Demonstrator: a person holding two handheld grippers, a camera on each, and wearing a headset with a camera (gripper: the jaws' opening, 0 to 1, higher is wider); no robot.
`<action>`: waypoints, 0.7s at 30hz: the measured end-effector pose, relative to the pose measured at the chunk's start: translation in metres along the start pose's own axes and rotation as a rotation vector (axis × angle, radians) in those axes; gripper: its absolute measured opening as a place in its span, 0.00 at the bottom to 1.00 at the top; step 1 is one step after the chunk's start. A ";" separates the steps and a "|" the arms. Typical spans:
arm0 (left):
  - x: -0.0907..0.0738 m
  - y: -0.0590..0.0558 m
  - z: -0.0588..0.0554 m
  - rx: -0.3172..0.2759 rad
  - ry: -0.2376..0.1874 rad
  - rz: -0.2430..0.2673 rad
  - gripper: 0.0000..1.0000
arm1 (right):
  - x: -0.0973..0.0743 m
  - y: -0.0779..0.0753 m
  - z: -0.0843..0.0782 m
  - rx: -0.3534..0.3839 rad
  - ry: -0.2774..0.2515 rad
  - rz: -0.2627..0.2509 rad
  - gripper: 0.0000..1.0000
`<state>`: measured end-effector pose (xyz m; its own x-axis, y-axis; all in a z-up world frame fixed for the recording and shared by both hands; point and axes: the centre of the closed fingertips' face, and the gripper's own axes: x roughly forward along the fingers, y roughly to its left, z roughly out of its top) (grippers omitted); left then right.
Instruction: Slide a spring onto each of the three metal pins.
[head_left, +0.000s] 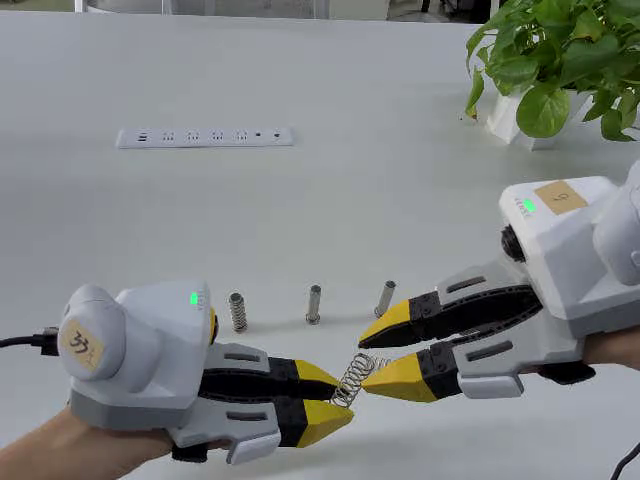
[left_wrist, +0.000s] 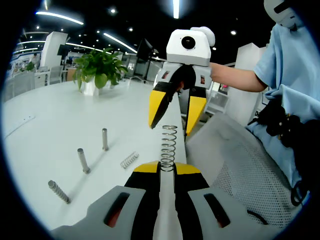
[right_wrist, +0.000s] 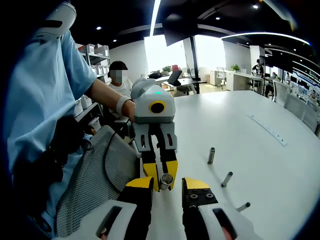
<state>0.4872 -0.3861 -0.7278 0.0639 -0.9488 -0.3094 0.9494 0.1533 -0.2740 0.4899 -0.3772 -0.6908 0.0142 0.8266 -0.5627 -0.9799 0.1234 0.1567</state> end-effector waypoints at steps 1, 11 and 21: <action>0.000 0.000 0.000 0.001 0.002 -0.001 0.06 | 0.000 0.000 -0.001 -0.002 0.006 0.003 0.21; 0.006 0.003 -0.002 0.063 0.063 -0.011 0.06 | 0.004 0.002 -0.015 -0.147 0.204 0.037 0.19; 0.012 0.006 -0.007 0.139 0.134 -0.010 0.06 | 0.014 -0.001 -0.021 -0.221 0.316 0.075 0.16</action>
<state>0.4914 -0.3947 -0.7397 0.0214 -0.9032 -0.4287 0.9838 0.0955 -0.1520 0.4869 -0.3778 -0.7161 -0.0876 0.6146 -0.7840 -0.9956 -0.0806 0.0480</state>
